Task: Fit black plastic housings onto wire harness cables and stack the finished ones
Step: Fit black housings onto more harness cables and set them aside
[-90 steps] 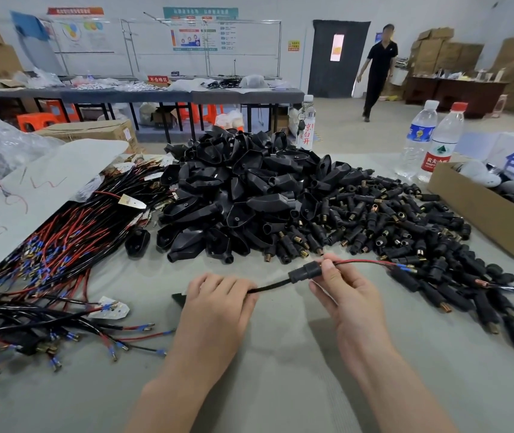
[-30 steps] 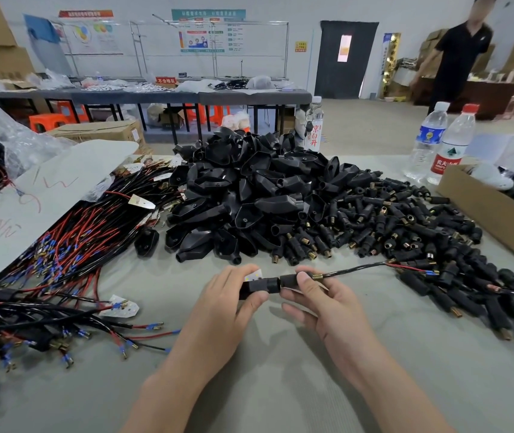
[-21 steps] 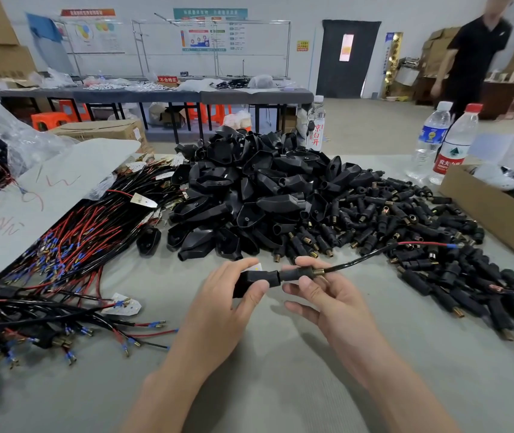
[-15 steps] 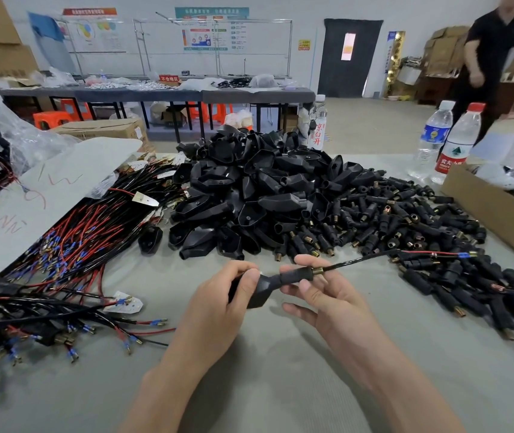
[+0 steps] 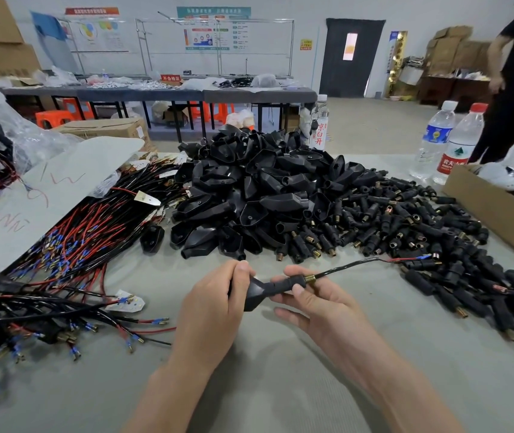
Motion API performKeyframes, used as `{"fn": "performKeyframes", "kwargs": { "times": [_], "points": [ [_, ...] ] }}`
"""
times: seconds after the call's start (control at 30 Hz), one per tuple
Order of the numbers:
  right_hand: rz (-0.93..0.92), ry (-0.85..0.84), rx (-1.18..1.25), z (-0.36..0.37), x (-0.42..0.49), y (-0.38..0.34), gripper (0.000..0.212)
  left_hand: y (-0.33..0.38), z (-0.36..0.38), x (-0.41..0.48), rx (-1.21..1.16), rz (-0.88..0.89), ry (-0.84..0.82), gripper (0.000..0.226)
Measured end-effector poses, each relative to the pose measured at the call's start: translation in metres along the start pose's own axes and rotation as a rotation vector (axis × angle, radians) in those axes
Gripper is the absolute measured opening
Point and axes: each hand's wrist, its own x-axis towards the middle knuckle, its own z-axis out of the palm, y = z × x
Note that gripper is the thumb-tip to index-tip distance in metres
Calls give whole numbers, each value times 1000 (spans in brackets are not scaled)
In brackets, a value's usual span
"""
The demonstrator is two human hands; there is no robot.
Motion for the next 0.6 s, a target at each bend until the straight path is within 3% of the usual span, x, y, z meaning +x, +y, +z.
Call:
{"fn": "performKeyframes", "kwargs": {
  "times": [0.2, 0.4, 0.6],
  "points": [
    [55, 20, 79, 7, 1, 3, 49, 8, 1, -2, -1, 10, 55, 37],
    [61, 21, 44, 9, 1, 7, 39, 15, 5, -5, 86, 71, 109, 35],
    [98, -11, -16, 8, -1, 7, 43, 15, 6, -5, 142, 116, 117, 41]
  ]
}}
